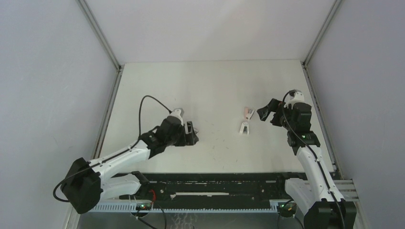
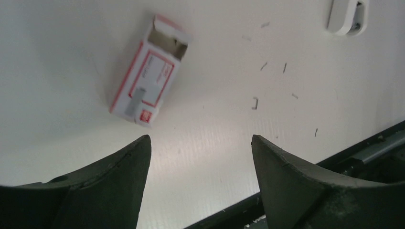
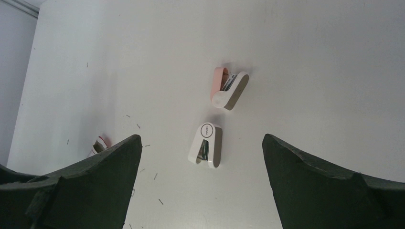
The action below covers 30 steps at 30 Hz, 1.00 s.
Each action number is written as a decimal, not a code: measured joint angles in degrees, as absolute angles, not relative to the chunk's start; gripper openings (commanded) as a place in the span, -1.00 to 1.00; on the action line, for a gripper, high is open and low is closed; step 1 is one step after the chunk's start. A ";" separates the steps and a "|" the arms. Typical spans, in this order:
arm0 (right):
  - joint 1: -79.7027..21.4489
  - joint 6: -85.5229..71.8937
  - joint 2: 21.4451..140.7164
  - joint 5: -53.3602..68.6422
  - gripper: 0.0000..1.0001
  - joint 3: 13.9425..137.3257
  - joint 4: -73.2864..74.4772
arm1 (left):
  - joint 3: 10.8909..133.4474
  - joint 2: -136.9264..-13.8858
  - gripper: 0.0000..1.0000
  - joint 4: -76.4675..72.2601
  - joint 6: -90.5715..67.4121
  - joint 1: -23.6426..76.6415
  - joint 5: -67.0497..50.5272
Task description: Load the staples into the stapler
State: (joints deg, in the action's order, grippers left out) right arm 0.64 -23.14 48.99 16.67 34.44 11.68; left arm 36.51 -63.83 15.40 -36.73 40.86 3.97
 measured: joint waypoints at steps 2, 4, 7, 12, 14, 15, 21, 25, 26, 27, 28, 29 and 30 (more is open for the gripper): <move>0.64 -23.14 49.43 16.67 0.91 34.44 11.66 | 32.01 -64.20 0.62 12.38 -42.33 42.06 2.39; 0.64 -23.14 49.74 16.69 0.91 34.44 11.55 | 29.89 -65.19 0.62 10.63 -46.41 43.97 1.45; 0.64 -23.14 49.95 16.78 0.91 34.44 11.46 | 29.80 -67.40 0.64 6.37 -50.43 46.57 0.75; 0.67 -23.14 49.89 16.82 0.90 34.44 11.44 | 30.02 -72.27 0.66 1.54 -52.53 47.68 0.60; 0.67 -23.16 49.71 16.84 0.90 34.44 11.44 | 30.33 -74.41 0.67 1.34 -52.58 47.68 0.78; 0.67 -23.14 49.60 16.84 0.90 34.44 11.44 | 30.48 -75.07 0.67 1.43 -52.58 47.68 0.91; 0.71 -23.16 49.45 16.84 0.90 34.44 11.42 | 31.38 -76.18 0.70 2.31 -52.40 47.72 2.92; 0.71 -23.14 49.45 16.88 0.90 34.44 11.42 | 32.05 -76.49 0.72 4.49 -51.77 47.72 4.89; 0.71 -23.16 49.45 16.88 0.90 34.44 11.42 | 32.14 -76.62 0.73 5.06 -51.46 47.72 5.50; 0.71 -23.16 49.45 16.88 0.90 34.44 11.42 | 32.18 -76.64 0.74 5.39 -51.33 47.72 6.00; 0.71 -23.16 49.45 16.88 0.90 34.44 11.42 | 32.34 -76.64 0.75 5.72 -51.09 47.72 6.50; 0.71 -23.16 49.45 16.88 0.90 34.44 11.42 | 32.38 -76.66 0.75 5.87 -50.85 47.72 7.01; 0.71 -23.16 49.45 16.88 0.90 34.44 11.42 | 32.38 -76.69 0.76 6.00 -50.59 47.72 7.55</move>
State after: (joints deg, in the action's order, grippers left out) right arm 0.71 -23.16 49.45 16.88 34.44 11.42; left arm 32.38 -76.69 6.00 -50.59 47.72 7.55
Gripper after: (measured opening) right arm 0.951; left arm 0.870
